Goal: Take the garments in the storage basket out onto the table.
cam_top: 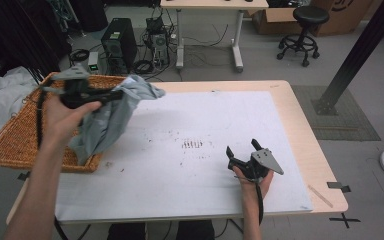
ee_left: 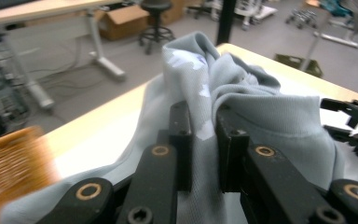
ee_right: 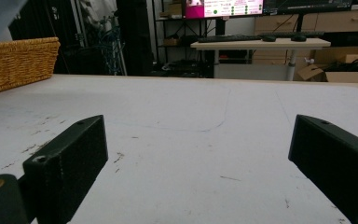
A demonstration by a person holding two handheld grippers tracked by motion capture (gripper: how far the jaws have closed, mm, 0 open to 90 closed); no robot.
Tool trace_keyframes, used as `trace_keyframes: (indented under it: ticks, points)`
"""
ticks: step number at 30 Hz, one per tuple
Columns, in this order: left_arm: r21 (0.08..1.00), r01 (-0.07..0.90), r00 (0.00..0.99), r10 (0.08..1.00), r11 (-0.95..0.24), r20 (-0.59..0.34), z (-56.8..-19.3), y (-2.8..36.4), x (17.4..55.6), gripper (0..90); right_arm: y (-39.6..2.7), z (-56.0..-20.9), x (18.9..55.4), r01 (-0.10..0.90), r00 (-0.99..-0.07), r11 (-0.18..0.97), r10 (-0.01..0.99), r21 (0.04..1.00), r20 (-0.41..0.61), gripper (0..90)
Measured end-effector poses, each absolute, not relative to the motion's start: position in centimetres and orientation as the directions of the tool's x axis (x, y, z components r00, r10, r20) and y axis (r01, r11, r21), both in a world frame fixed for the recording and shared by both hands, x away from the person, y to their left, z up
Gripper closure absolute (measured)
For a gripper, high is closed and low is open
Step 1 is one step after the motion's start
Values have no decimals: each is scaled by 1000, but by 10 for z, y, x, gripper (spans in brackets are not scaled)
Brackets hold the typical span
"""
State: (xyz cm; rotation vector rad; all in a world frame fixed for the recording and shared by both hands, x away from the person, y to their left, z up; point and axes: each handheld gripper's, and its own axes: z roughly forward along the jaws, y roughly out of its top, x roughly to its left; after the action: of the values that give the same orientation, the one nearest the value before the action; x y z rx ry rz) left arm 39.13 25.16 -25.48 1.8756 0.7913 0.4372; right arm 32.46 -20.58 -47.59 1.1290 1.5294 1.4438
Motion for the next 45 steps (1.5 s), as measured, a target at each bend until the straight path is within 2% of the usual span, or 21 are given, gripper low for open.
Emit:
trace_keyframes:
  ticks: [3,4,5,6,7,10,12,15,16,19,22,26,27,31,34,35,37,40,42,43,45]
  points:
    - [897,326,741,670,-299,-46,-262,223,397,794,-206,-476,324,109,-338,-26,939,994,62,42]
    - [890,339,762,644,-305,-70,-271,197,404,794,-206,-476,324,109,-338,-28,939,994,63,42]
    - [890,339,762,644,-305,-70,-271,197,404,795,-206,-476,324,108,-337,-29,939,994,64,42]
    - [886,353,778,620,-301,-99,-281,174,412,795,-206,-476,324,107,-336,-30,940,994,64,42]
    - [886,353,778,620,-301,-99,-281,174,412,795,-206,-476,324,107,-336,-30,940,994,64,42]
    - [891,374,801,574,-257,-171,-294,135,420,794,-206,-476,324,104,-331,-37,941,994,70,43]
    - [895,364,805,570,-258,-163,-300,117,424,793,-207,-476,324,103,-328,-42,942,994,74,42]
    - [890,380,804,565,-251,-184,-309,102,430,790,-207,-476,324,100,-323,-50,943,994,79,42]
    - [875,426,795,557,-230,-240,-323,88,437,788,-207,-477,323,98,-319,-56,944,994,85,43]
    - [872,427,800,550,-241,-240,-337,75,440,781,-207,-477,323,100,-317,-58,944,993,87,42]
    - [859,448,813,512,-248,-277,-365,58,445,718,-207,-476,324,103,-322,-54,943,993,84,42]
    - [838,471,815,500,-276,-294,-379,57,449,577,-207,-476,324,110,-327,-49,942,993,82,42]
    - [814,511,805,487,-277,-339,-383,59,451,537,-207,-476,324,110,-328,-47,941,993,81,42]
    - [794,539,797,473,-280,-375,-384,65,450,269,-207,-476,324,109,-327,-48,941,993,81,42]
    - [812,537,772,520,-229,-364,-374,79,445,162,-207,-476,324,110,-327,-48,942,993,82,42]
    - [812,537,772,520,-229,-364,-374,79,445,178,-207,-476,324,110,-327,-48,942,993,82,42]
    - [821,533,769,524,-207,-366,-365,88,441,125,-207,-476,324,110,-327,-45,942,993,79,42]
    - [837,512,768,539,-193,-345,-342,112,429,112,-206,-476,325,119,-326,-37,943,992,75,43]
    - [851,500,764,545,-163,-345,-332,128,420,56,-206,-476,325,120,-323,-37,944,992,74,44]
    - [851,500,764,545,-163,-345,-332,128,420,82,-206,-476,325,119,-323,-36,944,992,73,44]
    - [873,471,770,544,-129,-335,-325,143,410,57,-206,-476,325,120,-322,-36,944,992,73,44]
